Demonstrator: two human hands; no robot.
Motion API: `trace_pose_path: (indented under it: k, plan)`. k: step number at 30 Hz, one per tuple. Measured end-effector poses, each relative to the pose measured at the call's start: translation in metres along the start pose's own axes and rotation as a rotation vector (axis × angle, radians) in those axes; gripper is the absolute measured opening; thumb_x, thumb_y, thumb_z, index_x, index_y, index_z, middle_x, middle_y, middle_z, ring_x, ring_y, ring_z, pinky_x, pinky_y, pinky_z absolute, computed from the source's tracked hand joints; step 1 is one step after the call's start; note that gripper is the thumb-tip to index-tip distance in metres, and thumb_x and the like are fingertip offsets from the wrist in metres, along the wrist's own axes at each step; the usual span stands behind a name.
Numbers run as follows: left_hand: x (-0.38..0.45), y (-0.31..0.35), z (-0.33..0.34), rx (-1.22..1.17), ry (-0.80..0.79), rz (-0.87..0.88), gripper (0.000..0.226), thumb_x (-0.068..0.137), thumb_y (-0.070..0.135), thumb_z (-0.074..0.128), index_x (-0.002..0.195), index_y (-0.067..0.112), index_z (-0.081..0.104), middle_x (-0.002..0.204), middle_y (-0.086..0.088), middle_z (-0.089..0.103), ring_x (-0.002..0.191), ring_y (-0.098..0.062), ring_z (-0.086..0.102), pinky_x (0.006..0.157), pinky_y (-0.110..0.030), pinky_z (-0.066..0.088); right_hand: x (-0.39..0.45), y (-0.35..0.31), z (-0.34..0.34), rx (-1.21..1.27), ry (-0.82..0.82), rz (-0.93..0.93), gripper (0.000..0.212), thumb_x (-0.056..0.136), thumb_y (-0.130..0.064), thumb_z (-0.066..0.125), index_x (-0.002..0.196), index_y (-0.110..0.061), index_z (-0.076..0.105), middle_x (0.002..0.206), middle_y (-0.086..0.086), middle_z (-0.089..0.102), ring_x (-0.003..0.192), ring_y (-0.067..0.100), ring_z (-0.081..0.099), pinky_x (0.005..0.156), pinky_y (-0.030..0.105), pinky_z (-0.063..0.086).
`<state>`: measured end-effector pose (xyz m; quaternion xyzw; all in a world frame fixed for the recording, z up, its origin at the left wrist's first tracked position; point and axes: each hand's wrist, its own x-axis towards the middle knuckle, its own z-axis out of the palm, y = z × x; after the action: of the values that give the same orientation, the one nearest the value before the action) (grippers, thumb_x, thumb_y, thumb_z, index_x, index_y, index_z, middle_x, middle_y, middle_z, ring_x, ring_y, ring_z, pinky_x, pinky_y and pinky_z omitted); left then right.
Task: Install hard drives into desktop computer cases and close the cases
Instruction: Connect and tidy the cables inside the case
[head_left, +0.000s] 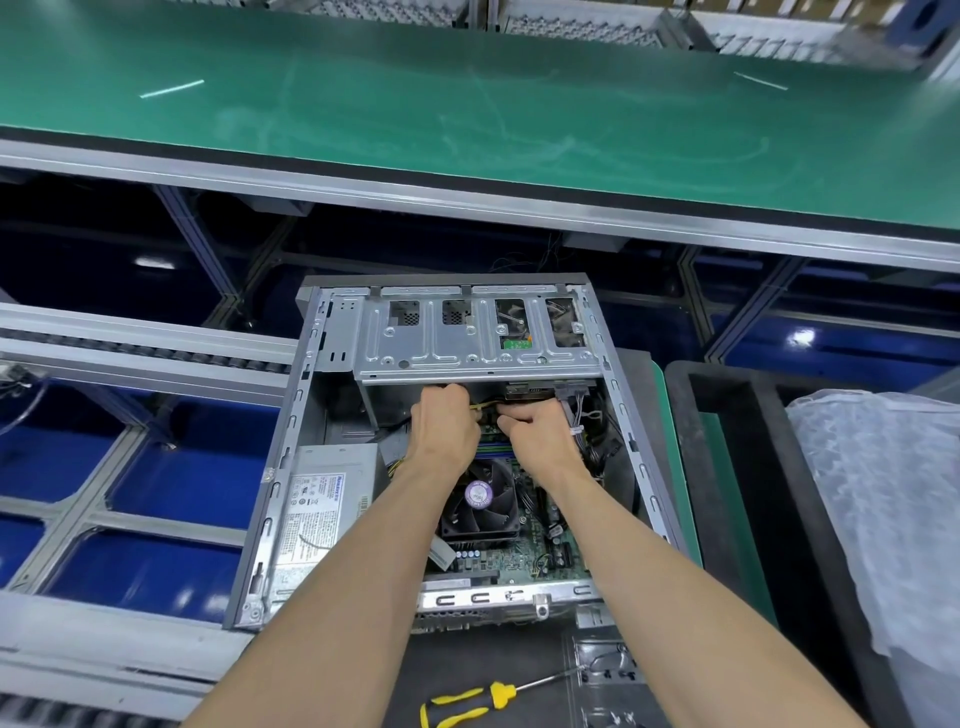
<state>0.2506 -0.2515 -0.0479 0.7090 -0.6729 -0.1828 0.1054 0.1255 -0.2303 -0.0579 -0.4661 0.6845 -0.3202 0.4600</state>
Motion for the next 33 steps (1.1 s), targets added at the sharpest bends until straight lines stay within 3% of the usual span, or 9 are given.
trace_pose_path:
  k: [3, 7, 12, 19, 22, 26, 30, 33]
  plan:
    - [-0.003, -0.001, -0.001, -0.007, 0.021, 0.000, 0.021, 0.098, 0.018, 0.062, 0.080, 0.013, 0.052, 0.086, -0.011, 0.057, 0.091, -0.038, 0.063, 0.065, -0.035, 0.039, -0.001, -0.001, 0.000, 0.007, 0.006, -0.005, 0.030, 0.101, -0.011, 0.057, 0.129, -0.006, 0.065, 0.131, 0.007, 0.064, 0.110, 0.009, 0.051, 0.096, 0.021, 0.036]
    - [-0.006, -0.004, -0.001, 0.106, 0.094, 0.057, 0.025, 0.099, 0.030, 0.060, 0.077, 0.021, 0.052, 0.090, -0.013, 0.070, 0.092, -0.037, 0.065, 0.073, -0.035, 0.035, -0.001, -0.002, 0.000, 0.016, 0.014, -0.022, 0.030, 0.100, -0.008, 0.057, 0.128, -0.002, 0.065, 0.129, 0.009, 0.065, 0.115, 0.012, 0.054, 0.096, 0.021, 0.037]
    - [-0.003, -0.001, 0.001, 0.035, -0.005, 0.058, 0.015, 0.096, 0.010, 0.057, 0.086, 0.013, 0.046, 0.102, -0.018, 0.064, 0.103, -0.042, 0.059, 0.071, -0.036, 0.035, -0.002, -0.002, 0.000, -0.004, 0.007, -0.018, 0.031, 0.101, -0.009, 0.056, 0.130, -0.004, 0.064, 0.132, 0.009, 0.063, 0.121, 0.017, 0.055, 0.099, 0.022, 0.036]
    - [-0.004, 0.005, -0.007, -0.004, -0.023, 0.043, 0.029, 0.092, 0.006, 0.054, 0.069, 0.013, 0.038, 0.083, -0.010, 0.048, 0.093, -0.036, 0.057, 0.069, -0.034, 0.035, -0.005, -0.004, -0.001, -0.041, -0.002, -0.026, 0.033, 0.101, -0.006, 0.054, 0.132, -0.002, 0.062, 0.133, 0.010, 0.063, 0.119, 0.017, 0.056, 0.096, 0.022, 0.037]
    - [-0.003, 0.007, -0.007, -0.117, -0.041, -0.033, 0.024, 0.092, 0.006, 0.050, 0.070, 0.011, 0.041, 0.088, -0.015, 0.055, 0.084, -0.037, 0.052, 0.069, -0.036, 0.039, -0.006, -0.006, -0.003, -0.068, -0.013, -0.053, 0.034, 0.099, -0.001, 0.051, 0.130, -0.003, 0.064, 0.122, 0.006, 0.067, 0.104, 0.014, 0.059, 0.084, 0.013, 0.040]
    - [-0.002, 0.006, -0.007, -0.392, -0.059, -0.158, 0.008, 0.090, 0.010, 0.058, 0.083, 0.005, 0.060, 0.096, -0.015, 0.065, 0.089, -0.036, 0.059, 0.073, -0.037, 0.048, -0.007, -0.009, -0.006, -0.102, -0.099, -0.083, 0.045, 0.091, 0.003, 0.055, 0.130, -0.015, 0.067, 0.119, 0.003, 0.070, 0.085, 0.000, 0.059, 0.066, 0.002, 0.043]
    - [-0.003, 0.004, -0.009, -0.709, -0.060, -0.278, 0.013, 0.086, 0.008, 0.060, 0.092, -0.001, 0.068, 0.095, -0.019, 0.071, 0.095, -0.037, 0.066, 0.083, -0.047, 0.055, -0.008, -0.011, -0.001, -0.104, -0.223, -0.075, 0.041, 0.095, -0.009, 0.064, 0.136, -0.018, 0.061, 0.130, 0.002, 0.063, 0.120, 0.015, 0.053, 0.096, 0.025, 0.037]
    - [-0.002, 0.004, -0.007, -0.848, -0.077, -0.324, 0.019, 0.085, 0.002, 0.056, 0.096, -0.007, 0.068, 0.097, -0.023, 0.071, 0.091, -0.036, 0.066, 0.087, -0.048, 0.055, -0.006, -0.008, 0.003, -0.237, -0.249, -0.091, 0.031, 0.099, -0.018, 0.061, 0.130, -0.022, 0.065, 0.135, 0.009, 0.060, 0.134, 0.027, 0.045, 0.113, 0.039, 0.034]
